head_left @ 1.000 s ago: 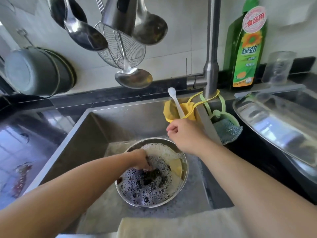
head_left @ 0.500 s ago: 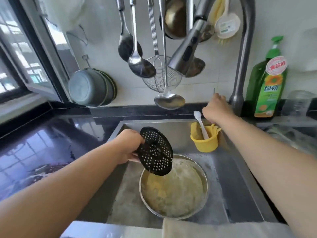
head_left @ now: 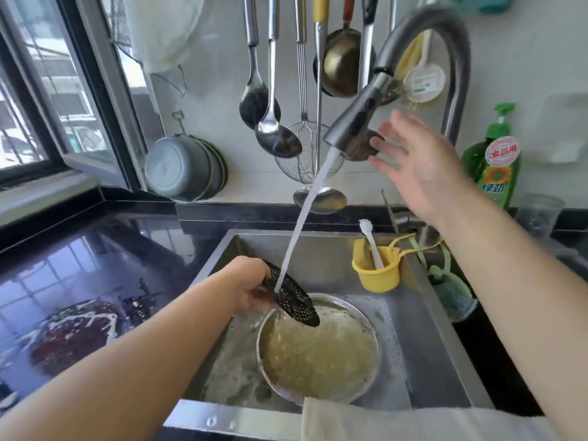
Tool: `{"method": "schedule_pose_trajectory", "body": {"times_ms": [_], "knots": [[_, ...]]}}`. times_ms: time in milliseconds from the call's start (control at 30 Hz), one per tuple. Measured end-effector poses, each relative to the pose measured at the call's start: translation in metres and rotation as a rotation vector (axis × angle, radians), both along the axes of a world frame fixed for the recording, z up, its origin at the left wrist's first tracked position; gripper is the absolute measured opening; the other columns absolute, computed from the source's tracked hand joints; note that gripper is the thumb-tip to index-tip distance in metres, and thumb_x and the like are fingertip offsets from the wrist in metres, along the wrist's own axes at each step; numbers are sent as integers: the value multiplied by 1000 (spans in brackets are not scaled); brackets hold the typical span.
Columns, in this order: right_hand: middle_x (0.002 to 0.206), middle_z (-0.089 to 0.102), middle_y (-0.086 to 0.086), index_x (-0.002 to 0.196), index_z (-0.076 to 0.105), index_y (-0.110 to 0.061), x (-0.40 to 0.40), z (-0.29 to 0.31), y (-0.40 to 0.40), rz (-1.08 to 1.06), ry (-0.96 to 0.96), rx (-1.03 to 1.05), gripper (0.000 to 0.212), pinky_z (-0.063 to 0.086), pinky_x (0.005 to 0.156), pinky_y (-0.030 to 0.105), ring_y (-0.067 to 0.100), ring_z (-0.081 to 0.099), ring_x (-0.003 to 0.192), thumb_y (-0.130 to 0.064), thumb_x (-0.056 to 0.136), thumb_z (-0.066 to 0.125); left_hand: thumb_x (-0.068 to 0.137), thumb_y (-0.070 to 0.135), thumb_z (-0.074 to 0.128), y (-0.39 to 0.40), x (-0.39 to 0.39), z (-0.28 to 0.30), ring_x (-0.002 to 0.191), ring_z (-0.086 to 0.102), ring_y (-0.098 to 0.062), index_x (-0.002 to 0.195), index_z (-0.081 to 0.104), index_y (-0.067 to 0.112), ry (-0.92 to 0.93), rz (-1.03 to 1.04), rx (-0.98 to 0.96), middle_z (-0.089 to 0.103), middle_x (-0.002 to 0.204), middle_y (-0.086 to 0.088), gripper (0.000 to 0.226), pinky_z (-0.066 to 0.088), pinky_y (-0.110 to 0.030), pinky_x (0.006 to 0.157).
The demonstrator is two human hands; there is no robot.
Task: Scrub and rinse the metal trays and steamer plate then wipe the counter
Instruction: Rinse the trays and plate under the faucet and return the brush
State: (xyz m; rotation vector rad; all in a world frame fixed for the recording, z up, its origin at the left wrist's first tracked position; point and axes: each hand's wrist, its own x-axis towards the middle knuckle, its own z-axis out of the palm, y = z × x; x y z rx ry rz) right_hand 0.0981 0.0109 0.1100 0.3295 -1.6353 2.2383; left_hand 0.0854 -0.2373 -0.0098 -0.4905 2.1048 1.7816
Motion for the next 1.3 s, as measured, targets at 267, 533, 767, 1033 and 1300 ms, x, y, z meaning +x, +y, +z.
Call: {"method": "schedule_pose_trajectory", "body": {"times_ms": [267, 533, 767, 1033, 1300], "knots": [[109, 69, 5, 109, 61, -15, -18, 29, -34, -112, 3, 141, 14, 54, 99, 51, 22, 69, 103, -14, 97, 66, 102, -9, 37, 3, 8, 16, 88, 75, -44, 97, 59, -10, 36, 3, -17, 72, 94, -27, 23, 62, -55, 84], [117, 70, 9, 112, 61, -16, 2, -49, -22, 51, -190, 363, 35, 57, 94, 51, 27, 68, 113, 0, 85, 76, 107, -2, 37, 10, 20, -12, 91, 69, -33, 116, 53, -5, -58, 63, 174, 70, 97, -21, 19, 56, -51, 85], [94, 65, 1, 103, 59, -22, -3, -83, -40, -126, -249, 538, 43, 58, 88, 55, 29, 70, 99, -13, 74, 89, 107, -6, 26, 30, 28, -28, 76, 68, -31, 94, 54, -4, -94, 65, 218, 72, 68, -17, 31, 53, -53, 83], [93, 60, -10, 108, 51, -21, -27, -75, -63, -324, -193, 754, 47, 44, 81, 31, 18, 60, 91, -28, 78, 86, 104, -11, 25, 27, 20, -40, 86, 68, -33, 106, 57, -4, -94, 78, 208, 70, 95, -20, 33, 55, -51, 82], [96, 69, -2, 102, 55, -27, -1, -73, -25, -202, -290, 867, 52, 58, 85, 49, 22, 68, 93, -36, 66, 92, 102, -12, 29, 26, 2, -48, 90, 68, -32, 129, 55, 9, -2, 75, 178, 68, 107, -16, 43, 59, -49, 57]]}}
